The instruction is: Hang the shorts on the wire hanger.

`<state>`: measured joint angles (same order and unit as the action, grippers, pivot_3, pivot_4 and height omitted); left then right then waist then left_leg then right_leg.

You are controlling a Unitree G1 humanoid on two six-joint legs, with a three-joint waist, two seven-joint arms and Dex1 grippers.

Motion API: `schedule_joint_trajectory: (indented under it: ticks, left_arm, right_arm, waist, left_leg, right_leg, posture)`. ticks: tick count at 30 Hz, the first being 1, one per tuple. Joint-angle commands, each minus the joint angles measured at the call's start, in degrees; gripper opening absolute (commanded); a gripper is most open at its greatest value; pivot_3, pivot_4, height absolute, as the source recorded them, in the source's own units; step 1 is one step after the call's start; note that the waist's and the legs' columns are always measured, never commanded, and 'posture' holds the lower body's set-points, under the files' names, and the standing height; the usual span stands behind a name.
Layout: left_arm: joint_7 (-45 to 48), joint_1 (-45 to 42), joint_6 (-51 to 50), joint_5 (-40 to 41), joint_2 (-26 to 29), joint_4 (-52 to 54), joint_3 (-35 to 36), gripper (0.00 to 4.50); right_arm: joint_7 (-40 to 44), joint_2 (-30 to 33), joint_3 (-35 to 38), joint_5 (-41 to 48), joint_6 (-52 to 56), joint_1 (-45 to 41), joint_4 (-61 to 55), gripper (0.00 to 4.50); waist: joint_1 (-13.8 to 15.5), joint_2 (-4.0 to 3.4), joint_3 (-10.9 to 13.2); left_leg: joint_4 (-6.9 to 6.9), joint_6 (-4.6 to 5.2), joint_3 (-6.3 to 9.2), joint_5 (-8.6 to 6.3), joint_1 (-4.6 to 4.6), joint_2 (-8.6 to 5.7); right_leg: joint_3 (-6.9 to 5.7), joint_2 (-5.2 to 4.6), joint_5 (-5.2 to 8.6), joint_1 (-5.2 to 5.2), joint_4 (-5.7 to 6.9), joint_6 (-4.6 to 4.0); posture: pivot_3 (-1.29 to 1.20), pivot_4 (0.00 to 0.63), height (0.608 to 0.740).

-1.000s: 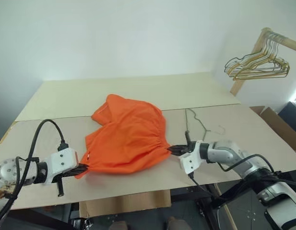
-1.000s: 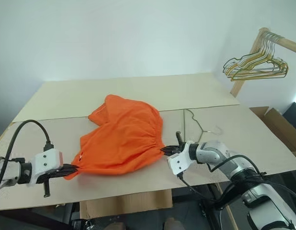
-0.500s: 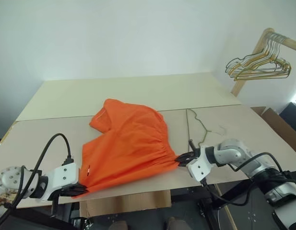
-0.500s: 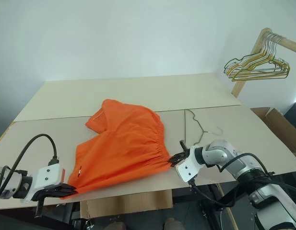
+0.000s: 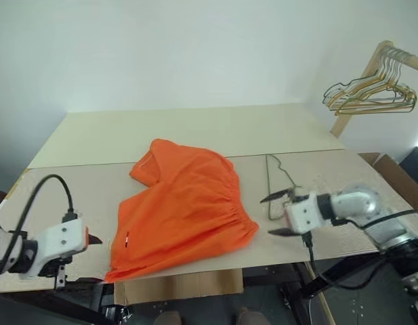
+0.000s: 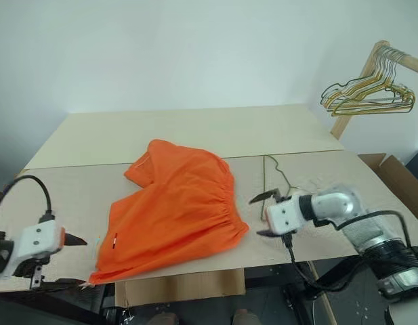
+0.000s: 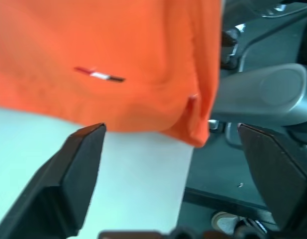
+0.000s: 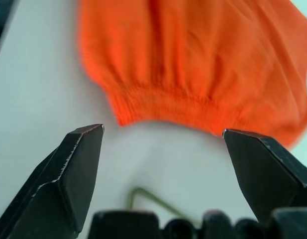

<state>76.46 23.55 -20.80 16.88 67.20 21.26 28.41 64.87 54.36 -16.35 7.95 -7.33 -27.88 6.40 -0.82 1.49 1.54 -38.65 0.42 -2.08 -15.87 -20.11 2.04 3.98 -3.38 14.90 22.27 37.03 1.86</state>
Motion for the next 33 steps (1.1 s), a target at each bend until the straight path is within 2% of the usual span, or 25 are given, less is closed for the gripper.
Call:
schedule_joint_trajectory:
  ticks: [1,5,9,13,15,21,31,33]
  left_arm:
    - [0.39,-4.29,-2.82,6.75,-1.85,1.13,2.71,4.48]
    - [-3.57,-12.91,-4.76,14.31,-8.03,3.66,-0.87,4.48]
    - [-7.85,-18.71,-6.54,17.62,-12.72,5.82,-5.33,4.48]
    - [-11.40,-21.93,-8.44,20.17,-16.55,7.54,-9.49,4.48]
    - [-12.87,-22.77,-9.40,20.78,-17.53,8.15,-10.99,4.48]
    - [-15.08,-25.34,-8.75,21.66,-19.96,8.40,-14.10,4.48]
    - [-15.13,-26.25,-7.98,23.36,-21.86,8.55,-14.09,4.48]
    - [-15.04,-25.75,-7.97,23.16,-21.64,8.71,-13.97,4.50]
  right_arm:
    - [-6.30,-3.97,4.95,2.04,15.33,-3.88,0.62,4.50]
    - [-21.14,-13.95,8.63,-0.40,32.97,-8.36,5.84,4.50]
    - [-33.75,-22.91,14.41,0.80,46.36,-10.56,8.13,4.50]
    - [-47.25,-31.19,19.03,-0.72,53.43,-10.35,8.80,4.50]
    - [-51.28,-33.82,19.73,-1.68,55.08,-9.73,8.40,4.50]
    - [-55.70,-38.46,20.34,-1.57,59.12,-9.01,8.84,4.50]
    - [-54.27,-39.18,18.64,-1.48,64.33,-7.00,11.56,4.50]
    - [-54.07,-39.37,18.05,-1.70,65.27,-6.81,12.94,4.14]
  waist:
    - [0.07,0.00,0.00]
    - [0.15,0.01,-0.01]
    - [0.41,0.00,-0.01]
    - [0.43,0.00,-0.06]
    - [0.12,-0.01,-0.06]
    - [-0.33,-0.02,-0.06]
    - [-1.04,-0.01,-0.09]
    - [-1.07,-0.01,-0.17]
  left_leg:
    - [0.00,0.00,0.00,0.00,0.00,0.00]
    - [0.00,-0.01,0.03,0.00,-0.06,0.00]
    - [0.00,-0.04,0.08,-0.02,-0.26,-0.07]
    - [-0.02,-0.10,0.16,-0.04,-0.80,-0.09]
    - [-0.08,-0.11,0.21,-0.04,-1.04,-0.10]
    - [-0.08,-0.11,0.18,-0.04,-1.03,-0.12]
    - [-0.10,-0.11,0.23,-0.04,-0.95,-0.11]
    - [-0.10,-0.11,0.25,-0.04,-0.94,-0.11]
  right_leg:
    - [-0.02,0.00,0.00,0.00,0.00,0.02]
    - [-0.04,0.05,-0.07,0.05,0.04,0.14]
    - [-0.02,0.03,-0.09,0.21,0.06,0.16]
    - [-0.02,0.01,-0.14,0.77,0.16,0.19]
    - [-0.03,0.02,-0.16,1.01,0.20,0.20]
    - [-0.03,0.02,-0.17,1.00,0.18,0.21]
    - [-0.05,0.08,-0.18,0.85,0.15,0.22]
    - [-0.06,0.08,-0.17,0.84,0.15,0.22]
  posture:
    - [0.07,0.000,0.740]
    - [0.07,0.000,0.740]
    - [0.06,0.000,0.740]
    - [0.05,0.000,0.740]
    - [0.04,0.000,0.740]
    - [0.03,0.000,0.740]
    - [0.05,0.000,0.740]
    - [0.06,0.000,0.740]
